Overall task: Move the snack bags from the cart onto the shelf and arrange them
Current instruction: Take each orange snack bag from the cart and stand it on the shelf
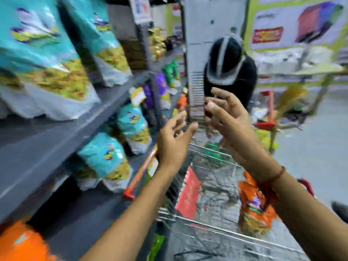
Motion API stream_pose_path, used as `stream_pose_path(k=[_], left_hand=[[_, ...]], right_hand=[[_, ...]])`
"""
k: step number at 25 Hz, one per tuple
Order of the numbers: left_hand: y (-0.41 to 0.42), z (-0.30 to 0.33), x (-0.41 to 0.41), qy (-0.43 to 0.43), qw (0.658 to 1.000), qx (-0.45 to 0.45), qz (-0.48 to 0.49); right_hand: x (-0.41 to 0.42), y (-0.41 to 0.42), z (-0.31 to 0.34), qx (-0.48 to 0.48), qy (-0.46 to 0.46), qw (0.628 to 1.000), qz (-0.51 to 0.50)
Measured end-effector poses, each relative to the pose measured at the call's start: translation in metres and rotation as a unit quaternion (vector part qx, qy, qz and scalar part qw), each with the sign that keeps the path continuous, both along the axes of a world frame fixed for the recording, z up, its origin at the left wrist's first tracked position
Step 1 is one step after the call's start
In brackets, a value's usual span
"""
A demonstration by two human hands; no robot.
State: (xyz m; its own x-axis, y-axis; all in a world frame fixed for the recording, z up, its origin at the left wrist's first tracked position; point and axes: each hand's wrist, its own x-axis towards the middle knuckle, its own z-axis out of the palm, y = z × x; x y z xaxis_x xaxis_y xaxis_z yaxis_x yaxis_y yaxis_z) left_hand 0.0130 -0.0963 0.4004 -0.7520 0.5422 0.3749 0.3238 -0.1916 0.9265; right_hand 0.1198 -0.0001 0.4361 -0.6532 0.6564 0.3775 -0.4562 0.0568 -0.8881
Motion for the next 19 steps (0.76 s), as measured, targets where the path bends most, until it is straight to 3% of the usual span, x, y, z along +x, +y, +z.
stream_pose_path(k=[3, 6, 9, 12, 15, 19], left_hand=[[0.076, -0.098, 0.029, -0.075, 0.985, -0.126, -0.095], [0.134, -0.211, 0.054, -0.118, 0.945, -0.26, -0.158], [0.168, -0.309, 0.068, -0.142, 0.886, -0.389, -0.211], [0.193, -0.39, 0.076, -0.169, 0.817, -0.493, -0.245], [0.208, -0.45, 0.086, -0.236, 0.742, -0.566, -0.27], [0.216, -0.514, 0.078, -0.309, 0.669, -0.589, -0.332]], right_hand=[[0.057, 0.072, -0.086, -0.06, -0.1, 0.989, -0.094], [0.108, 0.128, -0.197, -0.121, -0.252, 0.946, -0.162], [0.147, 0.157, -0.31, -0.203, -0.416, 0.873, -0.155], [0.178, 0.169, -0.411, -0.282, -0.553, 0.775, -0.122], [0.192, 0.176, -0.48, -0.326, -0.614, 0.719, -0.026], [0.179, 0.183, -0.533, -0.352, -0.58, 0.733, 0.038]])
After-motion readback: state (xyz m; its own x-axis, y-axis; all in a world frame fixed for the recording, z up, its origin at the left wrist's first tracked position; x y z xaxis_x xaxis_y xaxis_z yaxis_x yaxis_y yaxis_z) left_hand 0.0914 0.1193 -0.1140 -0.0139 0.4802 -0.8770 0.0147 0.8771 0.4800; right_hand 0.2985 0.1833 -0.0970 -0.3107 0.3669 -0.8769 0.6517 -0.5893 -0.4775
